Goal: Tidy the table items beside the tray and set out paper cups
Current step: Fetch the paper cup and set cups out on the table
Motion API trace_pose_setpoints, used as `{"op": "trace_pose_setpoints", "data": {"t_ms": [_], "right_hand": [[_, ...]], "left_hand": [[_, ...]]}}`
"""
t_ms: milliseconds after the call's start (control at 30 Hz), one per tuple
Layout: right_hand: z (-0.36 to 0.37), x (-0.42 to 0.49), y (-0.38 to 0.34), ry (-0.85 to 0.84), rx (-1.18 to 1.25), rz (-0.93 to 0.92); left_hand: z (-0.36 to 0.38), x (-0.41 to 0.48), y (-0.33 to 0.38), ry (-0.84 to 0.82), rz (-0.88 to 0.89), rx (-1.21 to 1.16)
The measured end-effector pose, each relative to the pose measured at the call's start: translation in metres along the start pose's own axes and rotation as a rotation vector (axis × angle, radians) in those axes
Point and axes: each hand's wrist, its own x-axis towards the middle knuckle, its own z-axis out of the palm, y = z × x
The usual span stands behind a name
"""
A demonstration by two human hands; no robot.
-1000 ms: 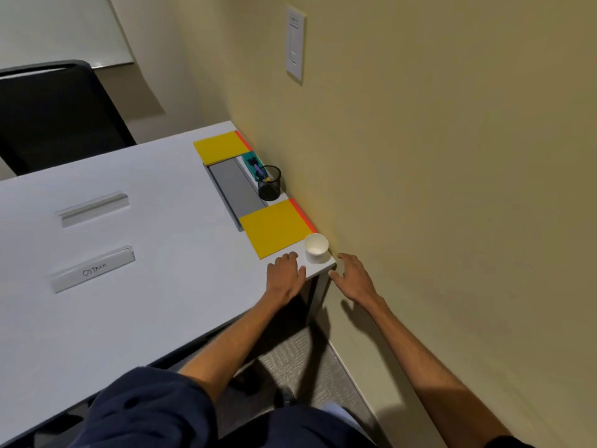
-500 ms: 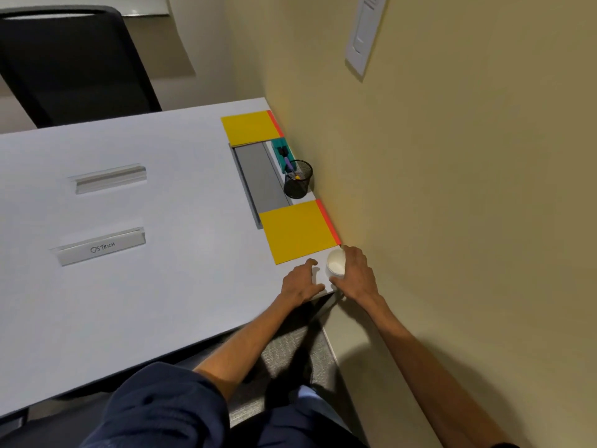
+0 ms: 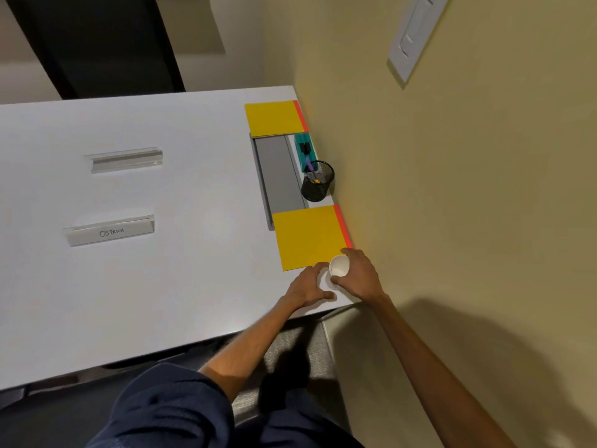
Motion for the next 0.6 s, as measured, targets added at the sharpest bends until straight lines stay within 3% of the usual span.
{"op": "trace_pose_setpoints", "data": {"t_ms": [133, 300, 600], "right_hand": [[-0.007, 0.024, -0.023, -0.029, 0.191, -0.018], [-0.007, 0.046, -0.055, -0.119, 0.396, -0.071], [0.008, 0.055, -0.143, -0.185, 0.471, -0.347]], "left_hand": [[-0.020, -0.001, -0.002, 0.166, 0.006, -0.149], [-0.062, -0.013, -0.001, 0.331, 0.017, -0.170], [-0.135, -0.063, -0.017, 0.593, -0.076, -0.109]]}}
